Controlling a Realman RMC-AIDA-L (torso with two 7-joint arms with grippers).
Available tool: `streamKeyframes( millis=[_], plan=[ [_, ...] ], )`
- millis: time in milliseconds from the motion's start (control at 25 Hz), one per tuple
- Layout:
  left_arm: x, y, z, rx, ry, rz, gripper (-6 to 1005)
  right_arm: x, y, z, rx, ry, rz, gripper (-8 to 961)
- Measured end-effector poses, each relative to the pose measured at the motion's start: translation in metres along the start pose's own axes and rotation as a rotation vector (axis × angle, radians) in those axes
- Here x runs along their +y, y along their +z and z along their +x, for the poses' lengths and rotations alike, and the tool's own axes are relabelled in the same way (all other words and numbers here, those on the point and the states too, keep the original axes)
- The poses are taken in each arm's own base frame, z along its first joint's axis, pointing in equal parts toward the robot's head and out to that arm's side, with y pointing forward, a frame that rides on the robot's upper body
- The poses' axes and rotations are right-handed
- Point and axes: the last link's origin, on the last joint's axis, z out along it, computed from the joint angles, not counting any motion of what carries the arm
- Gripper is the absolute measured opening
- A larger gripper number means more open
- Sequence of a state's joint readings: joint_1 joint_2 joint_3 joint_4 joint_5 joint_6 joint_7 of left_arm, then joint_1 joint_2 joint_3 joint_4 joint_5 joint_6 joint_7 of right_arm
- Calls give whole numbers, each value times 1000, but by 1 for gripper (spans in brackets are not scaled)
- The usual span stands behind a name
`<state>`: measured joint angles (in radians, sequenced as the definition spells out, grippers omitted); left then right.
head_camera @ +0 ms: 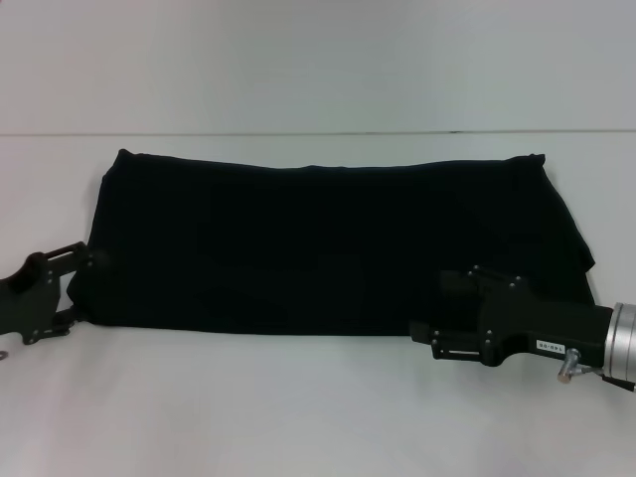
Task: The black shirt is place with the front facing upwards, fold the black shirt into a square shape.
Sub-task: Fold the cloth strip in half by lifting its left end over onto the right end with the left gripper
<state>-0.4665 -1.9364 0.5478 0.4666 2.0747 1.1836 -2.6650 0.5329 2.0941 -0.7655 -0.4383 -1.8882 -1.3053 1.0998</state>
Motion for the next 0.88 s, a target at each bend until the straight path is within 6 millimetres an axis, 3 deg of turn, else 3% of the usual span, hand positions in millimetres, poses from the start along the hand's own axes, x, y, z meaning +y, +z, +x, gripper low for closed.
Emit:
streamKeyframes(
  millis=[640,880],
  plan=[
    [13,11,6,-13,98,41,810,0,1,-1,-6,4,3,946],
    [15,14,5,-21,130,55,642,-1,1,-2,-8,5,3,946]
  ],
)
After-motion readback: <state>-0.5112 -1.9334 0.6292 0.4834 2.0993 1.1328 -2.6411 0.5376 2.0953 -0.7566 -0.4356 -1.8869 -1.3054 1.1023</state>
